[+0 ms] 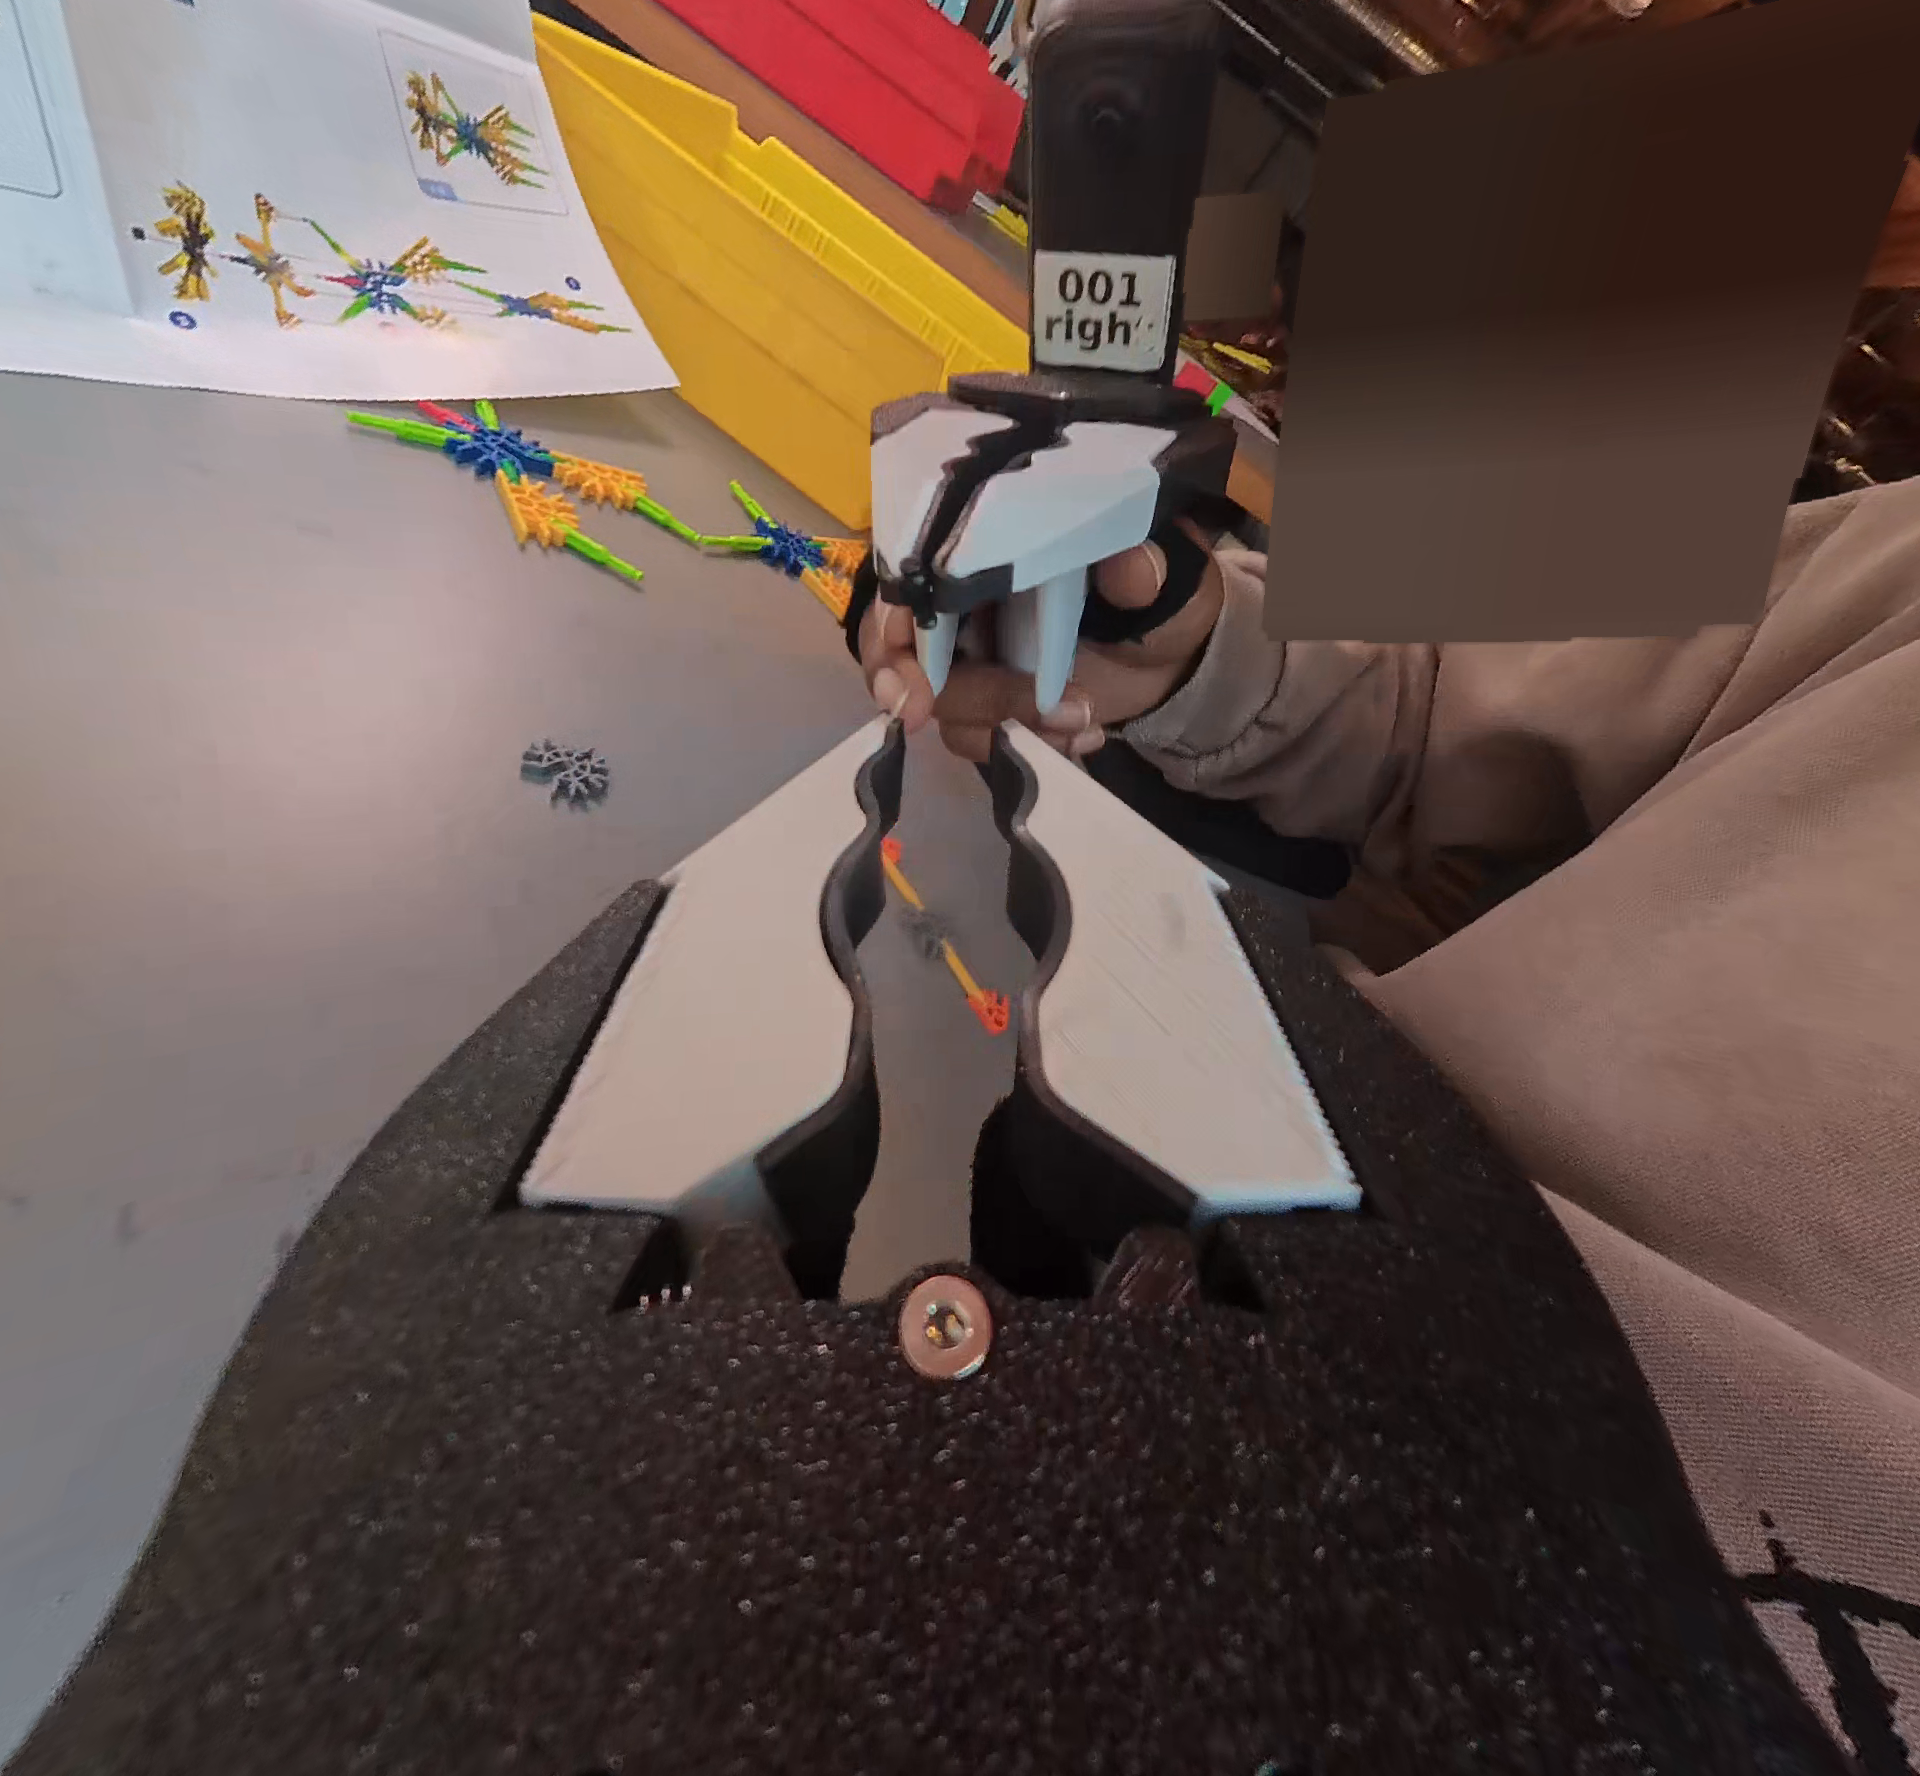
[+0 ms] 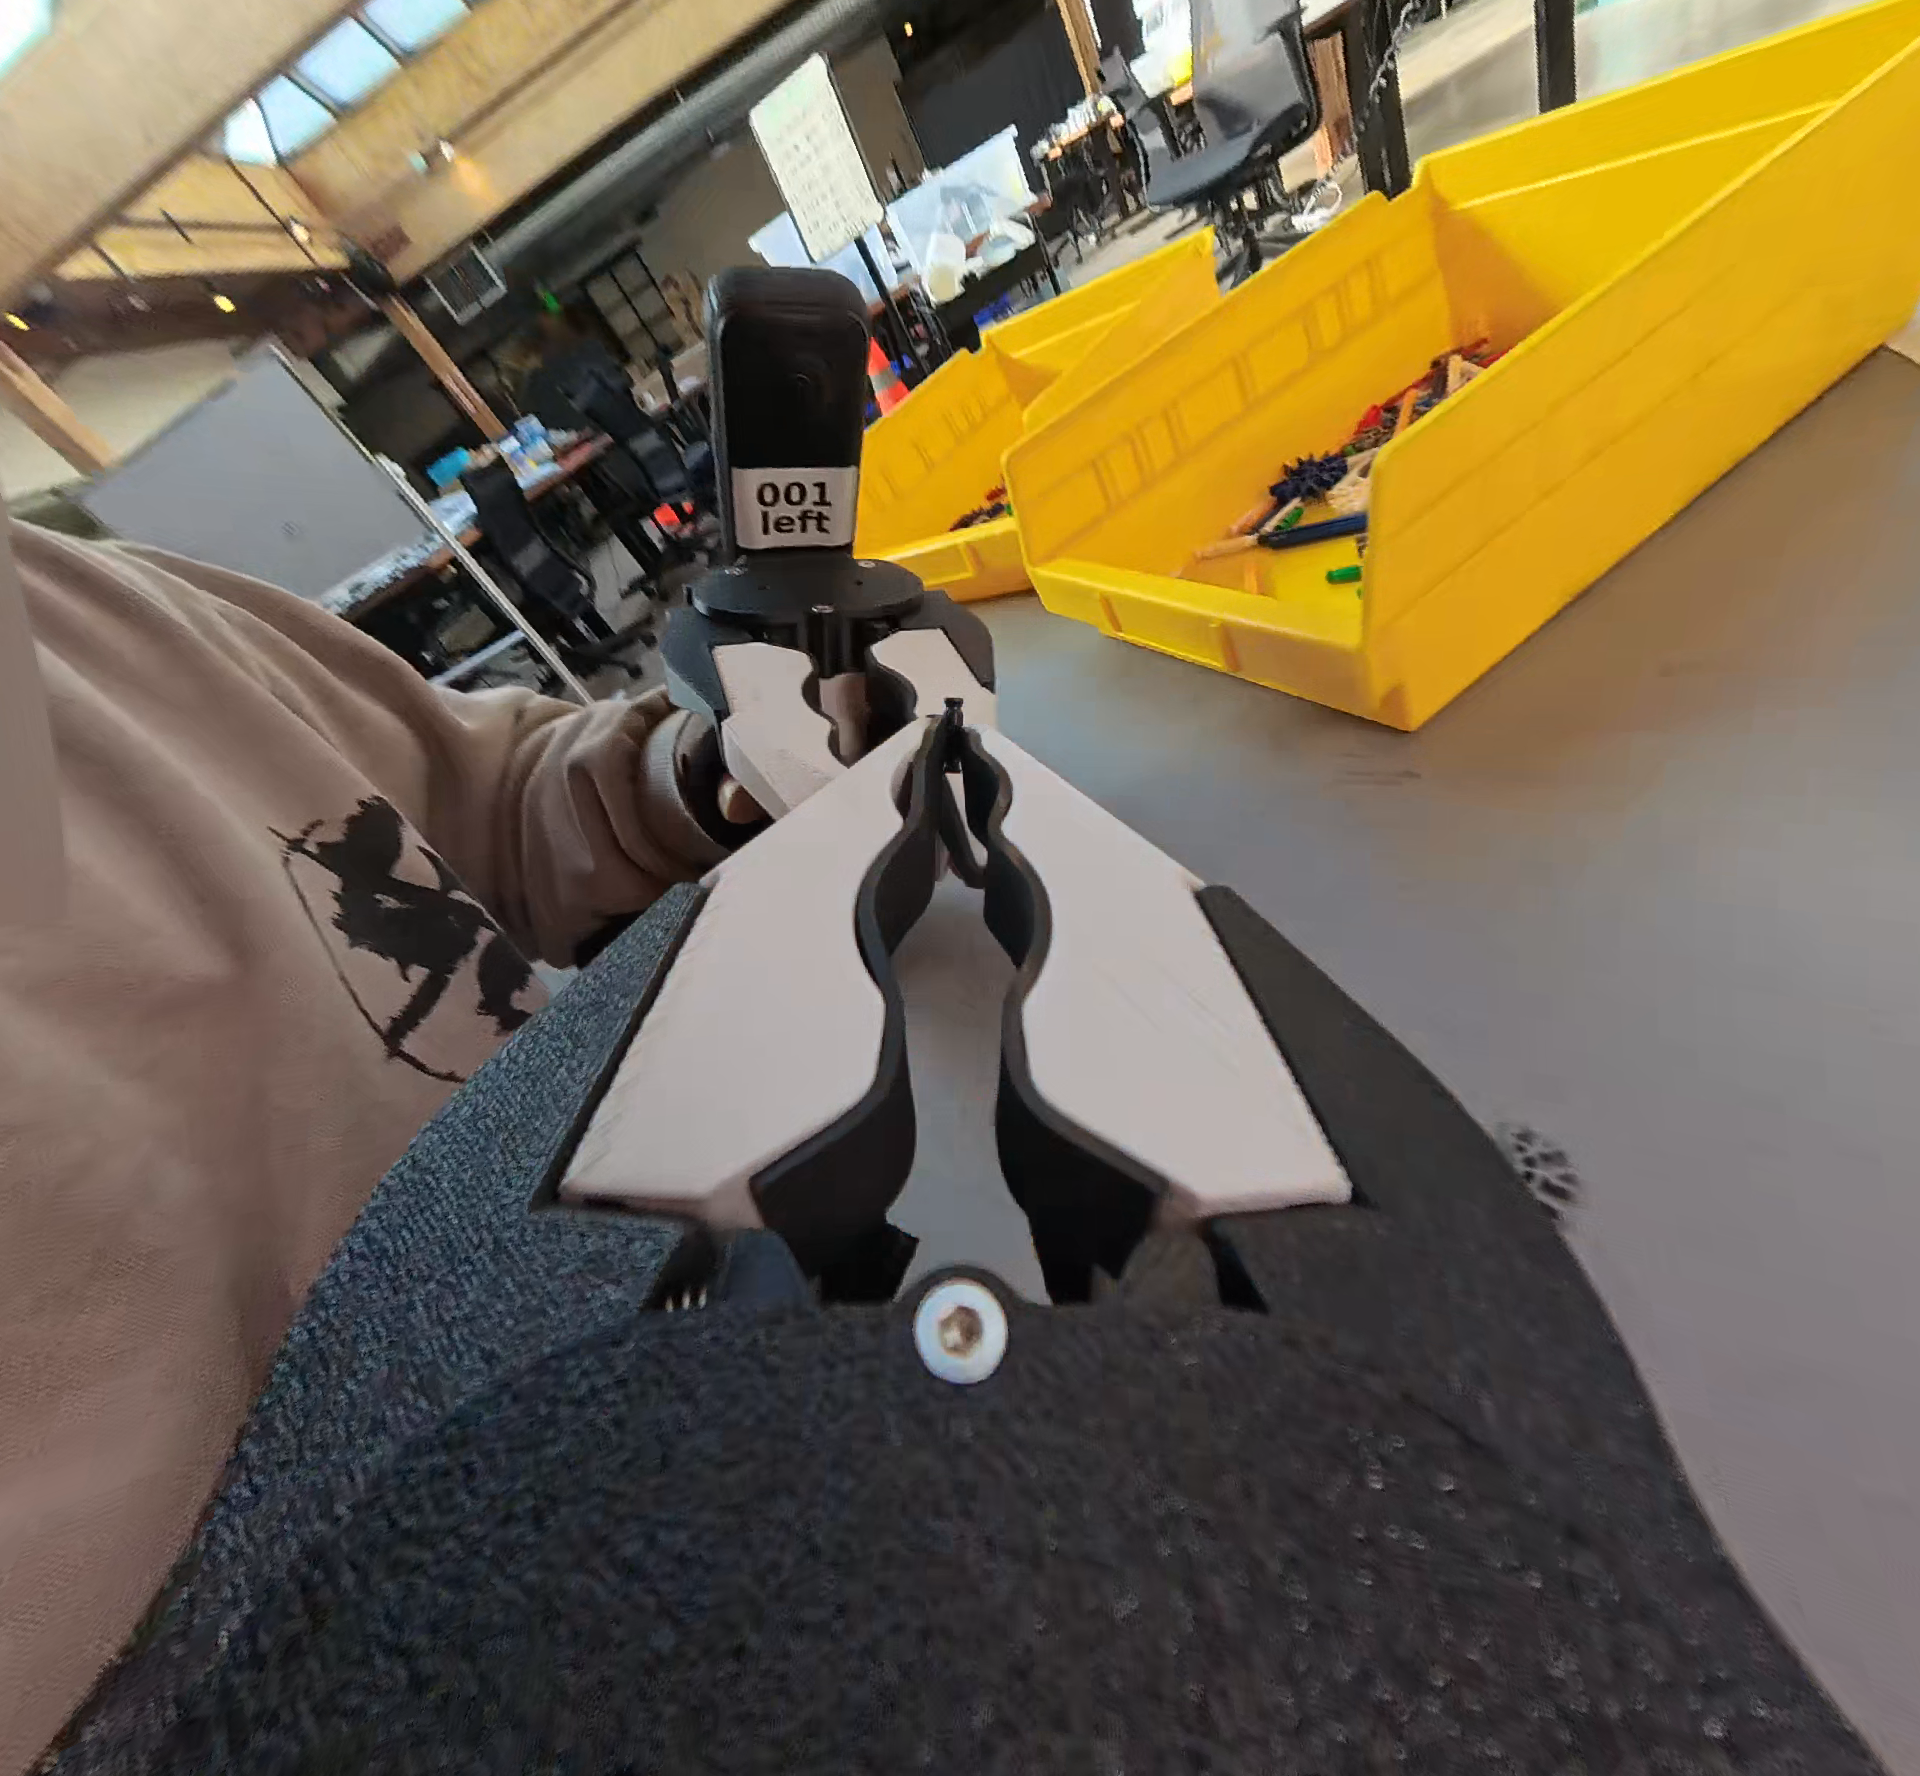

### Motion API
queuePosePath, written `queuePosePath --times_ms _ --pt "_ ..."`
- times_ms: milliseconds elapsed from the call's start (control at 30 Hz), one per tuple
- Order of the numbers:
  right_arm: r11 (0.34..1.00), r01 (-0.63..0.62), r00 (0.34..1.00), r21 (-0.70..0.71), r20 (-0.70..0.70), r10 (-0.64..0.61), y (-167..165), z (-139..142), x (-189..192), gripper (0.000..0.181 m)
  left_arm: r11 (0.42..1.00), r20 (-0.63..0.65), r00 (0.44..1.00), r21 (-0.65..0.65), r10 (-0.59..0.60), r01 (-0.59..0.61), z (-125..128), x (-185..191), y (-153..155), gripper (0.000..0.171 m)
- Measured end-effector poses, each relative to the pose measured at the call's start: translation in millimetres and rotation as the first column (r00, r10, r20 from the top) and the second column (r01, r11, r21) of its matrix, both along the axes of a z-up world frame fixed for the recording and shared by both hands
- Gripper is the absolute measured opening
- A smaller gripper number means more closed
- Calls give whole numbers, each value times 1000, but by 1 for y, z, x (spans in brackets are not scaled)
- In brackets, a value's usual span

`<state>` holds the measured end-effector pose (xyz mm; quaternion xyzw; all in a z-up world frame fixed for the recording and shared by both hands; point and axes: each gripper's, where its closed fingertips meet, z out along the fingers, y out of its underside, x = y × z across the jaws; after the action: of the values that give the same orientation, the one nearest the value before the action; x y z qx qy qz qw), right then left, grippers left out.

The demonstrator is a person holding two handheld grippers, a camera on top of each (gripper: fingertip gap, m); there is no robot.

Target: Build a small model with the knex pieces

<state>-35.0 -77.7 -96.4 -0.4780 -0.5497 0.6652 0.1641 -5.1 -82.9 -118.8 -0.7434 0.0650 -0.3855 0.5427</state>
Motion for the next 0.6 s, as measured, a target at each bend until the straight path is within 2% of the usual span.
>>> queuePosePath --times_ms 100,167,367,600 --pt "987 6 999 -158 -39 -12 -9 7 9 0 999 16 1000 47 -4 4 10 8 0 15" --pt "977 13 998 -212 -58 -25 -10 8 11 1 997 17 1000 71 5 -6 15 9 0 11" --pt "974 7 997 -225 -70 -24 -8 7 13 1 994 42 998 97 50 -54 23 -1 0 5" --pt "979 31 995 -199 -91 -50 -8 2 10 1 996 46 997 70 60 -63 18 -5 2 3"
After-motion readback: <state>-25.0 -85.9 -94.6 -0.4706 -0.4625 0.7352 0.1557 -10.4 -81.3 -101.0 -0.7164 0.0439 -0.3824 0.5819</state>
